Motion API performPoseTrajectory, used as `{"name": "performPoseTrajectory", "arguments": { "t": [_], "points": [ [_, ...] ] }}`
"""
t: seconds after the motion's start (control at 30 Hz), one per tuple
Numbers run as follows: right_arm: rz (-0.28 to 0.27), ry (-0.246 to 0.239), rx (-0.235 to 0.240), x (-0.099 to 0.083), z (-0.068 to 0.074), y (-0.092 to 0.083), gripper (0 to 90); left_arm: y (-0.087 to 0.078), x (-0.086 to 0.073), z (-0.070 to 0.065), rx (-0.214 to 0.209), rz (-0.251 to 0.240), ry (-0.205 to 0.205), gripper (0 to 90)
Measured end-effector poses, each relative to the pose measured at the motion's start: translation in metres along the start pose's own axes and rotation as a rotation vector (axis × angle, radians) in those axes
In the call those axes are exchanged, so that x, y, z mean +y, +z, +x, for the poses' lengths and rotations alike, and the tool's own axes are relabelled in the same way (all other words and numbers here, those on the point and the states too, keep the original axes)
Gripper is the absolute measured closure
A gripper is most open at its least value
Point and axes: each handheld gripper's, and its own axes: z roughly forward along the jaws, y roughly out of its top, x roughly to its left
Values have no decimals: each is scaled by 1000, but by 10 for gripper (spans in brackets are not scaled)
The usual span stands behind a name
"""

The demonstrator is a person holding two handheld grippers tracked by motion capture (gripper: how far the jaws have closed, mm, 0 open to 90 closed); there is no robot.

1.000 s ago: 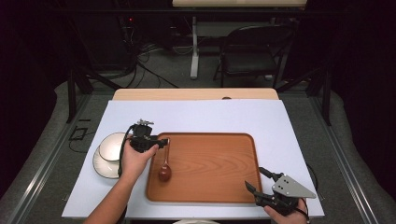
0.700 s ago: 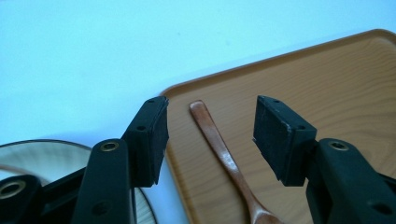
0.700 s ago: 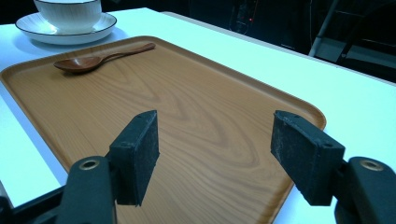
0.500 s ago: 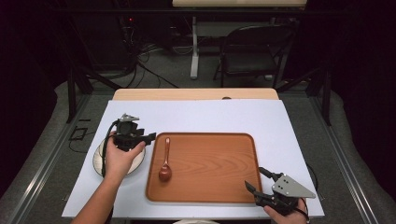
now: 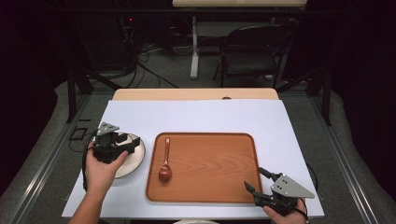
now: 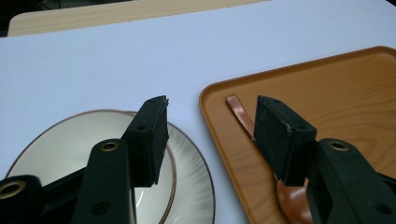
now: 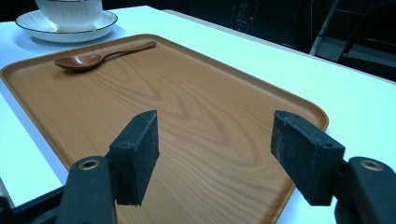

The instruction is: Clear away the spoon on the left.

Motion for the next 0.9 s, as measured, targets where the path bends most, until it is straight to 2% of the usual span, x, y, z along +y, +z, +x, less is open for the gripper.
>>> {"name": "performPoseTrajectory", "arguments": {
  "t": [0.3, 0.53, 0.67, 0.77, 0.9],
  "points": [
    [6, 0, 4, 0, 1, 2, 320, -13, -35, 11, 2, -38, -5, 452],
    [12, -4, 6, -1, 2, 3, 319, -15, -54, 13, 29, -91, 10, 452],
    [12, -1, 6, -1, 2, 4, 319, -15, -61, 14, 32, -88, 25, 452],
    [13, 0, 6, -1, 2, 4, 319, -13, -67, 13, 20, -89, 9, 452],
    [14, -2, 13, 0, 3, 4, 319, -11, -72, 12, 16, -90, 15, 452]
  ]
}}
